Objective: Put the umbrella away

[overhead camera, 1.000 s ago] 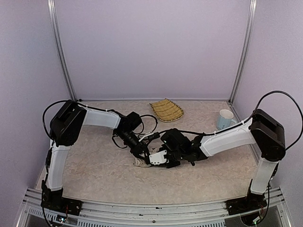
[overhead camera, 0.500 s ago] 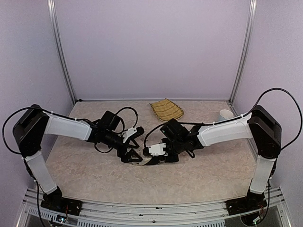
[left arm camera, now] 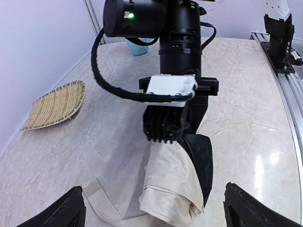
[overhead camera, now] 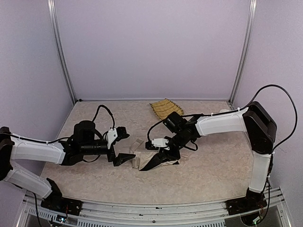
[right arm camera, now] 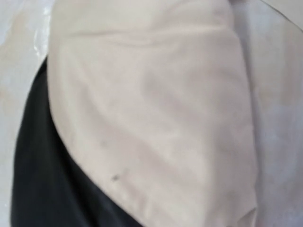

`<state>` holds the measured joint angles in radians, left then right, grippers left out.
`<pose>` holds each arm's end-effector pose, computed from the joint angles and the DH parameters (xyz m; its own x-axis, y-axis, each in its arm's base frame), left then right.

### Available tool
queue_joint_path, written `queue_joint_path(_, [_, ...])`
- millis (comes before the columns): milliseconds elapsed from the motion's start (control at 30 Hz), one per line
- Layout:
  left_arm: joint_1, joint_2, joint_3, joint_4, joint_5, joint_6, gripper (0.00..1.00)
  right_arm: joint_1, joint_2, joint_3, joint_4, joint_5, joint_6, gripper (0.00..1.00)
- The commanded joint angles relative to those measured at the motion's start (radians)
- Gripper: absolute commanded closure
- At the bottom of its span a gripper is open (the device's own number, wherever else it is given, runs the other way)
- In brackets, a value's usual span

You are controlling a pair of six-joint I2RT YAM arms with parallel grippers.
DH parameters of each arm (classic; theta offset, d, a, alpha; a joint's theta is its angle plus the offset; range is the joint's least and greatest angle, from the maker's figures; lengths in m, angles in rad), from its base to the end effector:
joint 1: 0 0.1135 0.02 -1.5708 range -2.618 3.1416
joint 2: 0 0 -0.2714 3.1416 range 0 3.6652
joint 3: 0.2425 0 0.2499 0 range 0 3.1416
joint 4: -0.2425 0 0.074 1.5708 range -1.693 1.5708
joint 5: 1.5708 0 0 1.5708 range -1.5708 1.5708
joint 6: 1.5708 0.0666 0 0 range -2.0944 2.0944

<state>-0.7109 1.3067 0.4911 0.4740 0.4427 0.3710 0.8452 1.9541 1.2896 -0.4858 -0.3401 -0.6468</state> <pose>0.1978 -0.2079 0.1950 0.0881 0.3565 -0.9301 0.9266 0.3134 0.2079 0.2523 0.3180 0.1380 -0.0040 -0.8606 -0.5093 -1.0000 0.0064 -0.0030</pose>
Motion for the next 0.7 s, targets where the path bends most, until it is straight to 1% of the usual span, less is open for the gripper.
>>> queue_joint_path(0, [-0.088,0.009,0.013,-0.040,-0.096,0.047,0.01,-0.041,0.082,-0.054,-0.179,-0.063,0.090,0.82])
queue_joint_path(167, [-0.180,0.054,0.040,-0.140,-0.253,0.181,0.01,-0.075,0.099,-0.032,-0.178,-0.181,0.072,0.81])
queue_joint_path(300, [-0.205,0.164,0.116,-0.199,-0.412,0.283,0.01,-0.089,0.152,0.014,-0.226,-0.201,0.062,0.81])
queue_joint_path(367, [-0.207,0.231,0.162,-0.228,-0.454,0.329,0.01,-0.096,0.171,0.024,-0.233,-0.217,0.055,0.81])
queue_joint_path(500, [-0.206,0.351,0.259,-0.280,-0.425,0.384,0.01,-0.110,0.202,0.046,-0.231,-0.248,0.050,0.81])
queue_joint_path(600, [-0.206,0.438,0.335,-0.315,-0.393,0.386,0.02,-0.115,0.216,0.076,-0.231,-0.275,0.044,0.79])
queue_joint_path(667, [-0.206,0.487,0.393,-0.370,-0.347,0.379,0.04,-0.120,0.225,0.100,-0.228,-0.291,0.043,0.77])
